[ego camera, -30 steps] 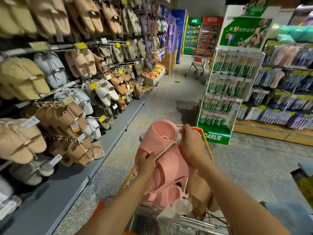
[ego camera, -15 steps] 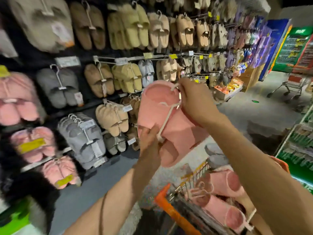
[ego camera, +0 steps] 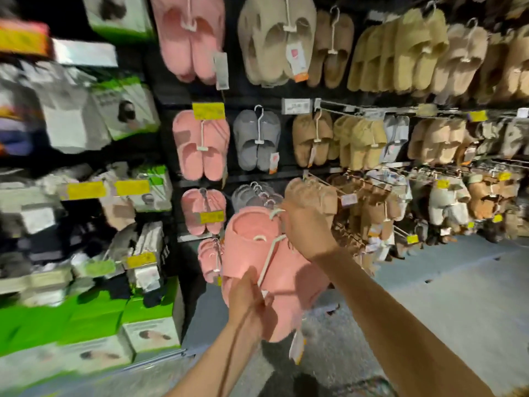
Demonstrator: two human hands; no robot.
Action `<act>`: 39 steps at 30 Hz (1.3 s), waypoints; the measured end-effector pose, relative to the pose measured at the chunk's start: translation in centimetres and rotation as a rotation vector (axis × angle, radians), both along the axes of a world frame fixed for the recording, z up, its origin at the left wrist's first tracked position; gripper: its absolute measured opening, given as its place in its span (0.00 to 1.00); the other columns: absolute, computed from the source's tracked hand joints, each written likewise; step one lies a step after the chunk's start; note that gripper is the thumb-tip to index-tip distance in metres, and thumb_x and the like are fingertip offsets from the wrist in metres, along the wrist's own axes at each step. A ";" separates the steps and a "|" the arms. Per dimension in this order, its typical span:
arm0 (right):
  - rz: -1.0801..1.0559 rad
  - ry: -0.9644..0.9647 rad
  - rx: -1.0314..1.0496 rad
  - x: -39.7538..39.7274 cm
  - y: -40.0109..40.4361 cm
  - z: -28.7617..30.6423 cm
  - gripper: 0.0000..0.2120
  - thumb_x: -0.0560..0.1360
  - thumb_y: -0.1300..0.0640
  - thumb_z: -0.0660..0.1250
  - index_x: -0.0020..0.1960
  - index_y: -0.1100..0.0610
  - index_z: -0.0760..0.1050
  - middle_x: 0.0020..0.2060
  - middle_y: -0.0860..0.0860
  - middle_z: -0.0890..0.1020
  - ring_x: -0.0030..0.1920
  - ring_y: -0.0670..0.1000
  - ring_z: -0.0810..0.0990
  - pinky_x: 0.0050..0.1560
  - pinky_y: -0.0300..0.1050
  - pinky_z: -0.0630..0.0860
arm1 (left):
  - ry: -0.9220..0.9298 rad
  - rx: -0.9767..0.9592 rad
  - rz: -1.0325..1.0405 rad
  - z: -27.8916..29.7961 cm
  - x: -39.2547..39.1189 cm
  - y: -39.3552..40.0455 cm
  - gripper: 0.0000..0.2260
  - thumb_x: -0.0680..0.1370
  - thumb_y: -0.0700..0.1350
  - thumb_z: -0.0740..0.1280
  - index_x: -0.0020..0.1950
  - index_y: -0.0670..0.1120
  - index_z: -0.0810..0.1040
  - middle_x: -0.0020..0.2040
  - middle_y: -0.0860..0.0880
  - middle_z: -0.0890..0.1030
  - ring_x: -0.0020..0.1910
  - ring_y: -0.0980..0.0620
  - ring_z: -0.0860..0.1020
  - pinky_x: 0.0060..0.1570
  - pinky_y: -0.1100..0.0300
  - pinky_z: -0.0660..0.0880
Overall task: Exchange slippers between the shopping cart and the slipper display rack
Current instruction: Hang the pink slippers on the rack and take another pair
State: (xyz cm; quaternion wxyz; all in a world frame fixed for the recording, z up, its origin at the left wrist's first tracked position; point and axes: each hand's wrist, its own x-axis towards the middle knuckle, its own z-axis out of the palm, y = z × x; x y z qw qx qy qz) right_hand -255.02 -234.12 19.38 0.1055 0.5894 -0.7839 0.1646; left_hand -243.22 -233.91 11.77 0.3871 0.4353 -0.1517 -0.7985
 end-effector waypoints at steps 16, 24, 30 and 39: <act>0.156 -0.209 -0.118 -5.3 -20.4 0.5 0.10 0.78 0.58 0.57 0.53 0.56 0.76 0.48 0.62 0.82 0.50 0.64 0.78 0.45 0.53 0.72 | 0.031 -0.091 0.111 1.1 -3.2 -17.4 0.13 0.78 0.38 0.63 0.35 0.45 0.65 0.30 0.46 0.68 0.30 0.48 0.70 0.38 0.52 0.74; 0.292 -0.480 -0.227 -11.7 -30.7 3.4 0.11 0.72 0.57 0.59 0.45 0.58 0.80 0.41 0.61 0.84 0.45 0.63 0.81 0.46 0.57 0.77 | 0.092 -0.140 0.170 6.4 -8.7 -25.3 0.12 0.79 0.36 0.61 0.35 0.42 0.68 0.33 0.46 0.67 0.29 0.47 0.64 0.38 0.52 0.69; 0.315 -0.490 -0.177 -13.7 -36.8 3.4 0.11 0.75 0.56 0.59 0.46 0.61 0.78 0.43 0.60 0.83 0.45 0.62 0.80 0.46 0.54 0.78 | 0.112 -0.135 0.234 7.2 -10.8 -29.5 0.14 0.78 0.34 0.59 0.33 0.43 0.66 0.27 0.46 0.67 0.27 0.48 0.63 0.34 0.54 0.65; 0.320 -0.374 -0.205 -14.6 -44.4 6.0 0.08 0.76 0.58 0.59 0.47 0.61 0.75 0.47 0.63 0.82 0.48 0.64 0.79 0.47 0.55 0.77 | 0.099 -0.252 0.167 7.5 -12.0 -38.1 0.15 0.77 0.34 0.57 0.30 0.43 0.63 0.30 0.46 0.64 0.25 0.47 0.65 0.28 0.58 0.70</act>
